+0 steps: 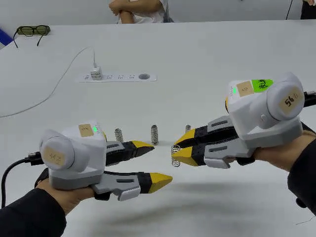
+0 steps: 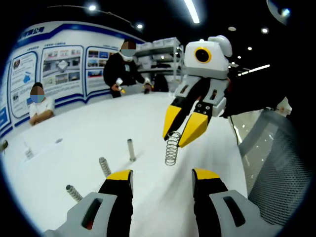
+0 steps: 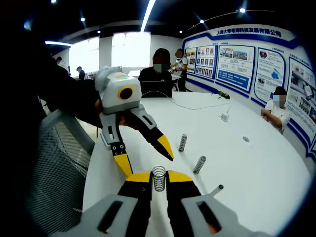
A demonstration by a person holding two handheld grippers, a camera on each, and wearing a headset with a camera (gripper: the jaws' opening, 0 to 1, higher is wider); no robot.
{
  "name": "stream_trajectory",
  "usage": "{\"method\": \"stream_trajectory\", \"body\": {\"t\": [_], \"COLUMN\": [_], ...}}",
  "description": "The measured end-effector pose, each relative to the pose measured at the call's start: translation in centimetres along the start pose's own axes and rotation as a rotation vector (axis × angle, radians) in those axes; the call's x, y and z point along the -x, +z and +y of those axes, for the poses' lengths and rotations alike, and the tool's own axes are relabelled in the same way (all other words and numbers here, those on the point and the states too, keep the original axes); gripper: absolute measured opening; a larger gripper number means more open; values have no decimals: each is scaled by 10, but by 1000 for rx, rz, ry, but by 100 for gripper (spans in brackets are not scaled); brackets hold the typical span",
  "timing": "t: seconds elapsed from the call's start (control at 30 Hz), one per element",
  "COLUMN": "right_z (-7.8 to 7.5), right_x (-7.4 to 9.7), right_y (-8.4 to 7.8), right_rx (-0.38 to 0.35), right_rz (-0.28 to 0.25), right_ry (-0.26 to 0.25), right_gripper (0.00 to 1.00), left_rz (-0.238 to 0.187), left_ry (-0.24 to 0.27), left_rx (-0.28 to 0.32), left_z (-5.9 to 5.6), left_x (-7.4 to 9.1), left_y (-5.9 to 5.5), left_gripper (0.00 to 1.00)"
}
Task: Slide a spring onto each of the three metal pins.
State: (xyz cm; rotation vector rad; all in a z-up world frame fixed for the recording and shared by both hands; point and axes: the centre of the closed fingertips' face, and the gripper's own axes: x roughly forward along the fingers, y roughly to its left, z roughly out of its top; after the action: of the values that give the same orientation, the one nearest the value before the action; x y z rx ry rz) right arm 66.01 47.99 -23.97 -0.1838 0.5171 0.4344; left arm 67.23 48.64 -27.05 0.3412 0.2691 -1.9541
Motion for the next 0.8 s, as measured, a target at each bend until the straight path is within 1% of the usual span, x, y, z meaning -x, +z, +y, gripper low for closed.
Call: {"method": "stream_trajectory", "body": {"t": [0.33, 0.47, 0.8], "right_z": [-8, -12, -19], "right_x": [4, 6, 9], "right_y": [-2, -1, 0], "right_rx": [-14, -22, -38], "right_rz": [-1, -5, -15], "right_ry": [-19, -29, -51], "right_gripper": [12, 12, 12], "left_rz": [-2, -18, -36], "left_ry": [32, 60, 117], "left_rx": [10, 27, 56], "left_z": [6, 13, 24], "left_x": [16, 24, 38], "left_y": [-7, -8, -13], "left_gripper": [53, 54, 59]}}
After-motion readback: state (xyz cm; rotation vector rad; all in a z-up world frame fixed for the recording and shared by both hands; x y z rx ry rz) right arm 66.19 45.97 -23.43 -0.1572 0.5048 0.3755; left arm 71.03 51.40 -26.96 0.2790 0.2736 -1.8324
